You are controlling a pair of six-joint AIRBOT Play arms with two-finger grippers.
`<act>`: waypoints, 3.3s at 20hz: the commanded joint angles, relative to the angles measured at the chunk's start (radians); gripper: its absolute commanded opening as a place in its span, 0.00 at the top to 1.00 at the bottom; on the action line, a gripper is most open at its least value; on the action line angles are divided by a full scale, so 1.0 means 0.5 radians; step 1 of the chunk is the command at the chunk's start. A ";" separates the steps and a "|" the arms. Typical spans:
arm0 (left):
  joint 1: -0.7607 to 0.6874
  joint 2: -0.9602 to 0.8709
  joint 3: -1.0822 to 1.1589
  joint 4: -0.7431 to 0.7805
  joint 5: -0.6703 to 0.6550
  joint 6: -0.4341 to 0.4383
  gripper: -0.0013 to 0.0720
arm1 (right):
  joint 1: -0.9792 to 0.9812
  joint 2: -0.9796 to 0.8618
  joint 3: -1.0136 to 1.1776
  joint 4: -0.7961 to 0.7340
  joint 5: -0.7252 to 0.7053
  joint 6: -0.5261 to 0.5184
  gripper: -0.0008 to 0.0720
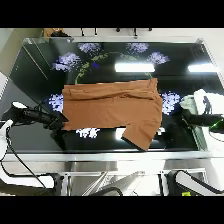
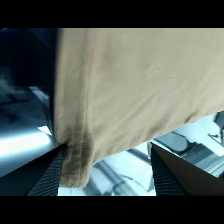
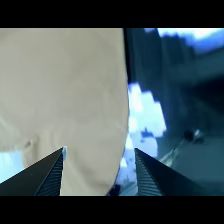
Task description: Fold the shirts.
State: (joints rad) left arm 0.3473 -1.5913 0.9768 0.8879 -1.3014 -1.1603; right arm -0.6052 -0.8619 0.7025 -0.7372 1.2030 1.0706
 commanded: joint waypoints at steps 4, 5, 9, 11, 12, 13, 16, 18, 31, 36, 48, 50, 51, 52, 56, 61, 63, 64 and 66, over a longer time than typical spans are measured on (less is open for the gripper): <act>0.015 0.004 -0.007 0.012 0.003 0.069 0.17 | 0.057 -0.092 -0.272 -0.001 -0.045 -0.016 0.29; 0.046 0.005 0.054 0.069 -0.085 0.068 0.17 | 0.080 -0.098 -0.272 -0.001 -0.040 -0.016 0.29; 0.241 0.006 0.340 0.070 -0.399 0.034 0.17 | 0.089 -0.097 -0.272 -0.008 -0.032 -0.016 0.29; 0.335 0.007 0.417 0.069 -0.446 0.023 0.17 | 0.130 -0.097 -0.285 -0.005 -0.043 -0.014 0.29; 0.366 0.008 0.415 0.068 -0.438 0.020 0.17 | 0.177 -0.098 -0.298 0.000 -0.066 -0.014 0.29; 0.386 0.008 0.385 0.066 -0.404 0.020 0.17 | 0.236 -0.098 -0.311 -0.001 -0.106 0.002 0.29; 0.350 0.005 0.191 0.057 -0.215 0.041 0.17 | 0.435 -0.124 -0.328 0.000 -0.230 0.048 0.29; 0.269 0.004 0.053 0.050 -0.069 0.095 0.17 | 0.555 -0.151 -0.328 0.014 -0.269 0.068 0.29; -0.197 0.004 -0.045 -0.068 0.134 0.179 0.98 | 0.739 -0.213 -0.328 0.204 -0.248 0.057 0.30; -0.094 0.012 -0.045 -0.061 -0.012 0.159 0.97 | 0.735 -0.141 -0.324 0.185 -0.069 0.031 0.95; 0.091 0.552 -0.448 0.573 -0.084 -0.322 0.97 | 0.740 0.961 -0.555 -0.378 0.021 0.496 0.95; 0.045 0.557 -0.324 0.575 -0.166 -0.334 0.97 | 0.740 0.962 -0.463 -0.195 -0.037 0.258 0.95; 0.020 0.557 -0.237 0.575 -0.212 -0.337 0.97 | 0.740 0.914 -0.402 -0.093 -0.090 0.163 0.95; -0.013 0.555 -0.128 0.575 -0.250 -0.337 0.97 | 0.740 0.838 -0.337 0.014 -0.163 0.072 0.95; -0.132 0.446 0.320 0.578 -0.233 -0.339 0.97 | 0.742 0.364 -0.053 0.420 -0.351 -0.402 0.95; -0.253 -0.020 0.826 0.578 -0.224 -0.353 0.96 | 0.745 -0.309 0.286 0.877 -0.472 -0.951 0.95; -0.294 -0.218 0.980 0.581 -0.224 -0.357 0.96 | 0.745 -0.526 0.385 0.991 -0.476 -1.111 0.94; -0.304 -0.304 1.044 0.581 -0.222 -0.372 0.97 | 0.756 -0.623 0.421 1.020 -0.484 -1.164 0.94; -0.303 -0.465 1.174 0.582 -0.231 -0.404 0.96 | 0.800 -0.771 0.462 1.028 -0.549 -1.218 0.87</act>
State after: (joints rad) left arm 0.2092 -1.7081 1.4624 1.1801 -1.4139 -1.3453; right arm -0.2230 -1.1217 0.8845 -0.2901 0.9604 0.5682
